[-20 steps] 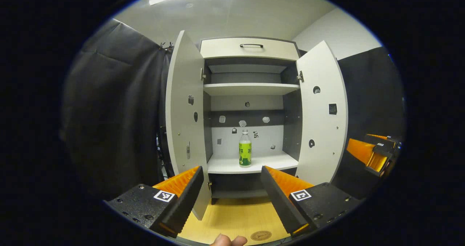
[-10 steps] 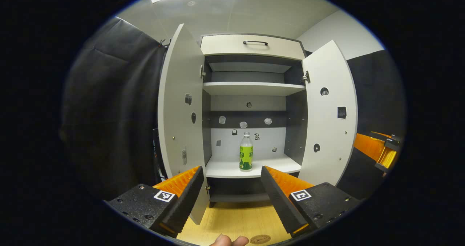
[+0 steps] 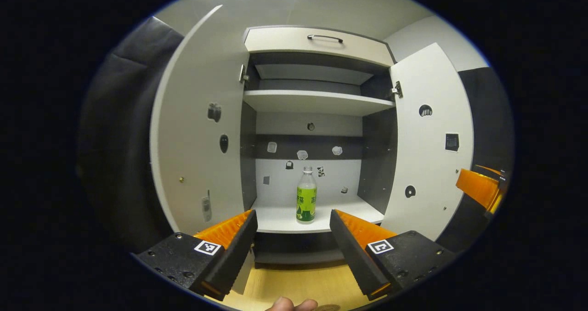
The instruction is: Grasp the bottle in the cabinet with the left hand and place it on the coaster, then close the right door with the right hand and the left door with the left hand.
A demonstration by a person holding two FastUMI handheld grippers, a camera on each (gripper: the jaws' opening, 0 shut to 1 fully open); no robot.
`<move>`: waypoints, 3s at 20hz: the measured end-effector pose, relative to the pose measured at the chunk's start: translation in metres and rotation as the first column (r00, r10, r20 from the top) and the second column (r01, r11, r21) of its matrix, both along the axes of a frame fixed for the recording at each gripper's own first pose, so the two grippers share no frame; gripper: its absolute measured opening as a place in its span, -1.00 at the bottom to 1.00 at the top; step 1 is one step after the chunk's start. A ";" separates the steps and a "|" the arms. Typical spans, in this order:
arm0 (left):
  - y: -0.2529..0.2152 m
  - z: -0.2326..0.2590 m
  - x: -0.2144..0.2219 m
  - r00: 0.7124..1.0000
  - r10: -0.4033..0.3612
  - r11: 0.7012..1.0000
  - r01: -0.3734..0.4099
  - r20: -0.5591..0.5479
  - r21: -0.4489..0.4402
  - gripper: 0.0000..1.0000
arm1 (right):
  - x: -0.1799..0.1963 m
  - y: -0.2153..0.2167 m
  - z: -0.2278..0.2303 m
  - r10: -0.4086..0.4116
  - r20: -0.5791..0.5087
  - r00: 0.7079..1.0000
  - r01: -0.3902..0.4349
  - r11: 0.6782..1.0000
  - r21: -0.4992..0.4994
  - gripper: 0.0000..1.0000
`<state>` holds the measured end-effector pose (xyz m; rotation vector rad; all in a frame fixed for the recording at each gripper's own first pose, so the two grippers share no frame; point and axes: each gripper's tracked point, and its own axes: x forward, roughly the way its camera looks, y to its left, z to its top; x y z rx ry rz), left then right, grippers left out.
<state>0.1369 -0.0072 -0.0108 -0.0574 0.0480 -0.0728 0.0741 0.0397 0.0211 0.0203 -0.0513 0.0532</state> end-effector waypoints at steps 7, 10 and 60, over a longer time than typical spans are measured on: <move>0.005 -0.039 0.097 1.000 -0.001 1.000 0.002 0.004 -0.031 1.00 | 0.022 0.007 -0.003 0.000 0.035 0.999 0.001 0.999 -0.038 0.97; 0.005 -0.055 0.136 1.000 -0.021 0.998 0.021 -0.003 -0.057 0.99 | 0.027 0.012 -0.008 0.002 0.028 1.000 -0.001 0.999 -0.038 0.87; -0.075 -0.116 -0.001 0.973 -0.228 0.973 0.226 -0.033 -0.048 0.59 | -0.069 -0.018 -0.047 0.049 -0.073 0.996 -0.046 0.998 0.048 0.98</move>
